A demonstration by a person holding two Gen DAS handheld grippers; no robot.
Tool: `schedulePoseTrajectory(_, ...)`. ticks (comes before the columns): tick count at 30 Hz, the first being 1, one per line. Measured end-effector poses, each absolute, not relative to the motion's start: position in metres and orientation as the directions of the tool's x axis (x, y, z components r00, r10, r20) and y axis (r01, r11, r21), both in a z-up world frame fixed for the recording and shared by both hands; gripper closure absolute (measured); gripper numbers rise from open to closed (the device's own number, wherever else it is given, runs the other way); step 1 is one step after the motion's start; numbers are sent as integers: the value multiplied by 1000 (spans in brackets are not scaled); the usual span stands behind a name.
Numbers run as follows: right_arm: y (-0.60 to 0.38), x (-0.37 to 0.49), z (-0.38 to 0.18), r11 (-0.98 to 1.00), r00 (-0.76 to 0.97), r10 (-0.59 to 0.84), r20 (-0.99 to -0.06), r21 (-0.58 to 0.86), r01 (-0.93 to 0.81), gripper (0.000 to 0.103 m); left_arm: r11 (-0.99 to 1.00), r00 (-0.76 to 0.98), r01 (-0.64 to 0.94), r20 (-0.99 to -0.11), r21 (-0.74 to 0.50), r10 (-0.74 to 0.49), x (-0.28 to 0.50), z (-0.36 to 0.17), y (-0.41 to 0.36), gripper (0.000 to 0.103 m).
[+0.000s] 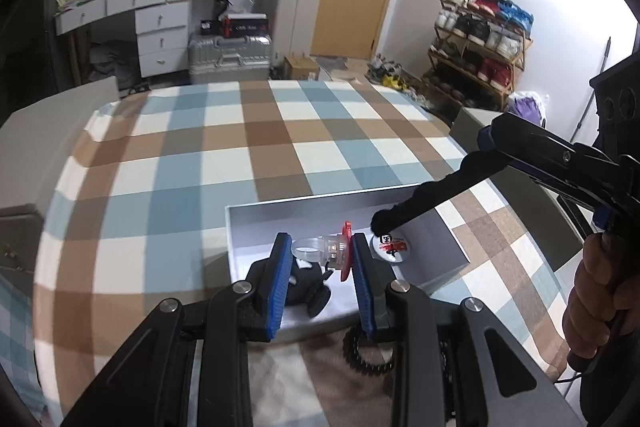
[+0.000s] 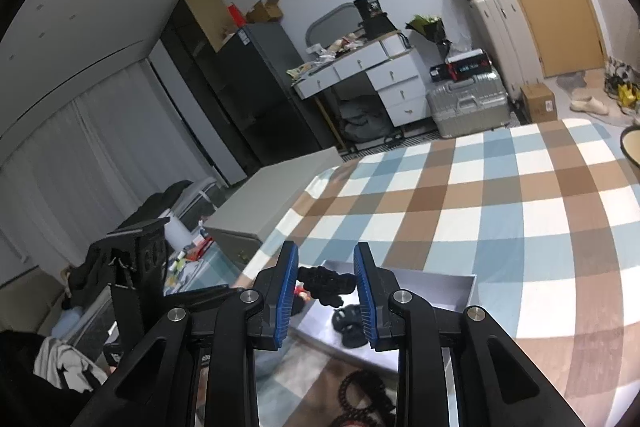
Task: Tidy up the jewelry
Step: 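Carry both items into the box and open both tools to release them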
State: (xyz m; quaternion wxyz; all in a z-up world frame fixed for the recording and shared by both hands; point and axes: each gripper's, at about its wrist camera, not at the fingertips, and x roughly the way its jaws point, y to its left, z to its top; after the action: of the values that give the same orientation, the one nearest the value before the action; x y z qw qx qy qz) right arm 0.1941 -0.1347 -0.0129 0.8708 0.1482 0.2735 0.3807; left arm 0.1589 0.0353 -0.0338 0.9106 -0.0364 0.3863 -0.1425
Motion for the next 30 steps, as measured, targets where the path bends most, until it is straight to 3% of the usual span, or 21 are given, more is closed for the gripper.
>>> schedulePoseTrajectory(12,-127,230,-44,688,530,726,-439,476,-548,76,951,597,257,-745,-173,-297,190,-54,27,79)
schedulePoseTrajectory(14,-126,234,-49,675,513,738,-439,491,-551,80,946,585,259,-748,-193,-313,193,-57,29,79)
schedulePoseTrajectory(15,-124,236,-51,673,505,740,-444,493,-552,89,944,583,263,-747,-198,-319,193,-57,29,79)
schedulePoseTrajectory(18,-119,241,-59,691,502,723,-475,480,-541,91,942,582,276,-747,-191,-321,194,-59,28,78)
schedulePoseTrajectory(19,-117,242,-62,702,505,712,-488,469,-536,90,941,576,280,-750,-191,-324,194,-60,27,75)
schedulePoseTrajectory(22,-122,240,-66,712,521,702,-485,477,-515,88,944,574,281,-757,-175,-312,193,-59,27,35)
schedulePoseTrajectory(24,-127,236,-64,717,534,697,-478,479,-507,88,938,596,295,-732,-183,-330,186,-53,30,34)
schedulePoseTrajectory(30,-138,224,-55,731,562,681,-469,466,-498,73,946,620,277,-721,-168,-310,179,-46,35,34)
